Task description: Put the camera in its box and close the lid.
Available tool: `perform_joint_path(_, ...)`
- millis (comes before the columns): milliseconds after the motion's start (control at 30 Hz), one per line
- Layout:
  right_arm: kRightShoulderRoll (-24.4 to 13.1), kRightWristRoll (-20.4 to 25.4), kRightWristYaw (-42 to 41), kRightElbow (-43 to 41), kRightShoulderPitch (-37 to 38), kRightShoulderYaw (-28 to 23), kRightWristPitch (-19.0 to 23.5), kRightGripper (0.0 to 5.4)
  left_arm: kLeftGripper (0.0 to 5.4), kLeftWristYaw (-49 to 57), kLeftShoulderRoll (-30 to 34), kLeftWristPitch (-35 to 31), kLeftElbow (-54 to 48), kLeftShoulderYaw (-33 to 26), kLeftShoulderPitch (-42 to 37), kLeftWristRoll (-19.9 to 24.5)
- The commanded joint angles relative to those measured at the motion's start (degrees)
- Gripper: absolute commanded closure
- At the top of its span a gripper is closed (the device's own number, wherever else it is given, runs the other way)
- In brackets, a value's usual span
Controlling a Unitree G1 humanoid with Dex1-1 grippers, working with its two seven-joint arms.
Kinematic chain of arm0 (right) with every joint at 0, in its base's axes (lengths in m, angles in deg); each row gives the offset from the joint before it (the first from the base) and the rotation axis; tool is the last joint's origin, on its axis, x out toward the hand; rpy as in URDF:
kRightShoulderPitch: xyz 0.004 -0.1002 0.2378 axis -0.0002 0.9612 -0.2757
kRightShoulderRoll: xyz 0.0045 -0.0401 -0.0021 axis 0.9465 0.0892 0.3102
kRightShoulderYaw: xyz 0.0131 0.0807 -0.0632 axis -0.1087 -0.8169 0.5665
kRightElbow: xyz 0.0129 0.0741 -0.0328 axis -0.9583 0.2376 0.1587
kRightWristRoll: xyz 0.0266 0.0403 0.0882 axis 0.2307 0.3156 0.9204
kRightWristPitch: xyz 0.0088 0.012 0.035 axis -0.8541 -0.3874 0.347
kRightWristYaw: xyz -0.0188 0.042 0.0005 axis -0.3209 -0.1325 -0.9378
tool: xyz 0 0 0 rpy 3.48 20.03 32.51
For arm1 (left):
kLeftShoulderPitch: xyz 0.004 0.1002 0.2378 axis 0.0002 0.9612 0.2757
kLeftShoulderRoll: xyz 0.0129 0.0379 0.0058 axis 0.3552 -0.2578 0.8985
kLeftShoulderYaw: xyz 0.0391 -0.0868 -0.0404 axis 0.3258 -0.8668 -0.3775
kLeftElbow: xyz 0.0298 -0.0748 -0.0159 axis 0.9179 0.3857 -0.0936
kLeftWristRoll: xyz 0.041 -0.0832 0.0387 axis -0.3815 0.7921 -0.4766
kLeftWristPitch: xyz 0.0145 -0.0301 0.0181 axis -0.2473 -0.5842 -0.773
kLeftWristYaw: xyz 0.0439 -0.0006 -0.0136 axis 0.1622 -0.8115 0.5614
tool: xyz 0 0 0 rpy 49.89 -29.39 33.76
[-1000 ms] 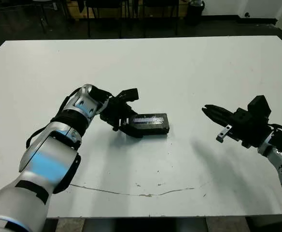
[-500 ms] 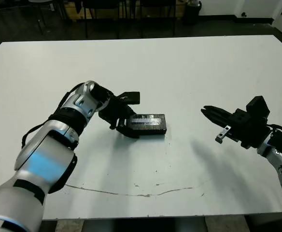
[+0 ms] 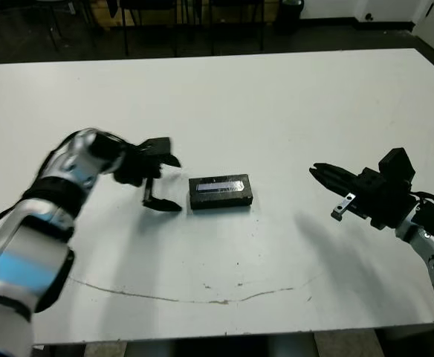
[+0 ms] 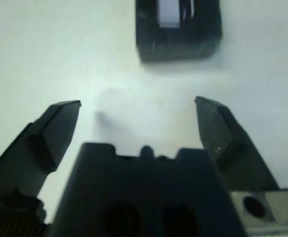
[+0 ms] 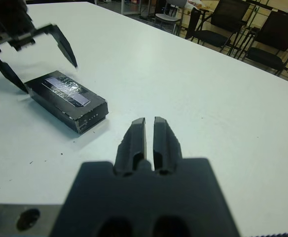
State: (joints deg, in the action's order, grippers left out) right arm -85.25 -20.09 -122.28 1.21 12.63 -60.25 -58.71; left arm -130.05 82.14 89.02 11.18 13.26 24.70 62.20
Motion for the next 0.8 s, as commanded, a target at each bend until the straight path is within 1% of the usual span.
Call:
perform_joint_path(33, -0.3, -0.4, 0.0, 0.5, 0.3, 0.4, 0.7, 5.40, 0.01, -0.8, 5.4, -3.9, -4.7, -1.2, 8.8, -0.4)
perform_joint_path(67, -0.3, -0.4, -0.1, 0.6, 0.3, 0.4, 0.5, 5.40, 0.01, -1.0, 6.6, -5.2, -7.3, -2.1, 10.1, 0.6)
perform_joint_path(167, -0.3, -0.1, 0.4, 0.1, 0.0, 0.5, 2.0, 5.40, 0.01, -1.2, 10.0, -12.0, -18.1, -6.6, 15.0, 5.6)
perform_joint_path(267, -0.3, -0.4, 0.1, 0.6, -0.4, 0.7, 1.4, 5.40, 0.01, 5.2, 10.8, -17.5, -29.6, -12.9, 21.1, 9.4)
perform_joint_path(333, -0.1, -0.4, 0.2, 0.8, -0.7, 0.9, 1.5, 5.40, 0.09, 13.2, 8.4, -20.4, -37.2, -17.9, 25.4, 11.5)
perform_joint_path(400, 0.1, -0.7, 0.5, 0.8, -0.8, 1.1, 1.2, 5.40, 0.29, 23.0, 2.7, -21.4, -44.4, -22.5, 29.3, 14.3)
perform_joint_path(467, 0.4, -0.6, 0.8, 0.8, -0.9, 1.2, 1.1, 5.40, 0.63, 31.8, -3.2, -22.5, -50.7, -24.7, 31.6, 16.2)
perform_joint_path(533, 0.8, -0.4, 1.5, 0.5, -0.9, 1.2, 1.8, 5.40, 1.01, 38.0, -8.0, -22.8, -55.5, -24.9, 32.6, 17.3)
perform_joint_path(633, 1.4, 0.0, 2.3, 0.6, -0.7, 1.1, 1.6, 5.40, 1.60, 44.5, -14.0, -23.8, -60.3, -23.2, 32.3, 17.8)
perform_joint_path(700, 1.9, 0.0, 2.6, 0.9, -0.7, 1.0, 1.2, 5.40, 1.98, 47.6, -17.1, -25.1, -61.9, -21.7, 31.4, 17.8)
perform_joint_path(800, 2.7, 0.5, 3.1, 1.3, -0.7, 0.6, 1.3, 5.40, 2.55, 51.0, -20.5, -26.2, -61.6, -18.4, 29.8, 16.2)
